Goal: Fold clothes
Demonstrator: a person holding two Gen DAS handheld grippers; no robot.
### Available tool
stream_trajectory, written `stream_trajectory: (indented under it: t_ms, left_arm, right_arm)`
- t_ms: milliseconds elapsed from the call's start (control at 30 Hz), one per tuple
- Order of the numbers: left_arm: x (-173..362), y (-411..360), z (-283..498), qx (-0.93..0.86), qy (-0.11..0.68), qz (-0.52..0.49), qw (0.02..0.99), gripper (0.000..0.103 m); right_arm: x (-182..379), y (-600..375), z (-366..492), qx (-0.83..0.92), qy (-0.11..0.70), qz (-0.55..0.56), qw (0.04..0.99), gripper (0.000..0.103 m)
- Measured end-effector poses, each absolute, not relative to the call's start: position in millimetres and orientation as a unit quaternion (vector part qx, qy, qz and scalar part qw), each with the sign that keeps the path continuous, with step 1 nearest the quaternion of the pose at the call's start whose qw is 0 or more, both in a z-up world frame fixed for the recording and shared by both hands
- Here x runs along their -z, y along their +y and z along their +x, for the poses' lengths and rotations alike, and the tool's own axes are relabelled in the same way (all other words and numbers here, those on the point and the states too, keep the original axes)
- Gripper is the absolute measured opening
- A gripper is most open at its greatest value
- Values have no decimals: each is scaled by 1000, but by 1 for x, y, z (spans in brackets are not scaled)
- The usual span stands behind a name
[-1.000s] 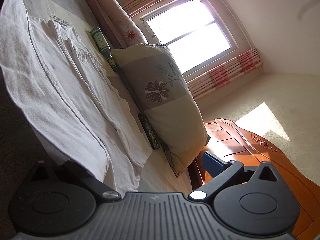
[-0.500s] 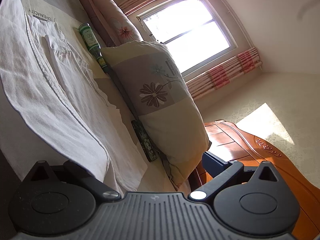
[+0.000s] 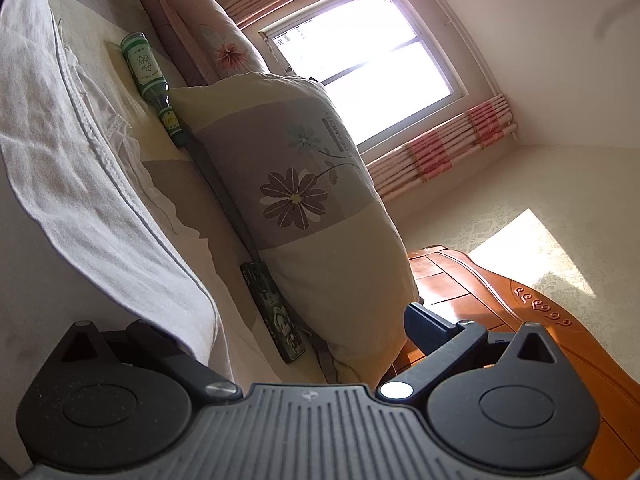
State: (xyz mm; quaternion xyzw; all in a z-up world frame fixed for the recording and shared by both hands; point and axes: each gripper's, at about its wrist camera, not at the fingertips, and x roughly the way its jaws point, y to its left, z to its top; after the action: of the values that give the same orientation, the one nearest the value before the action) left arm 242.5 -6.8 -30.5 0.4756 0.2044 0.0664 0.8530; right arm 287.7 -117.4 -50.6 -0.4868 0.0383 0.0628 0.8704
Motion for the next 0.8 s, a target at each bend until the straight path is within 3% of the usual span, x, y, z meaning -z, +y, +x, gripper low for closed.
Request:
stream_trajectory:
  t_ms: [300,500,800]
  left_arm:
    - [44,13,294,-65,221,462,856,103]
    - [66,23,314,-45,262,432,862,103]
    - [45,28,267,10,274,387,880,102]
  right_arm:
    - [62,-97,345,-72,54,-487,869,103]
    - [81,-92,367,-86,106,-472,871,103]
    - [51,-131,317,-135,124,-418,890,103]
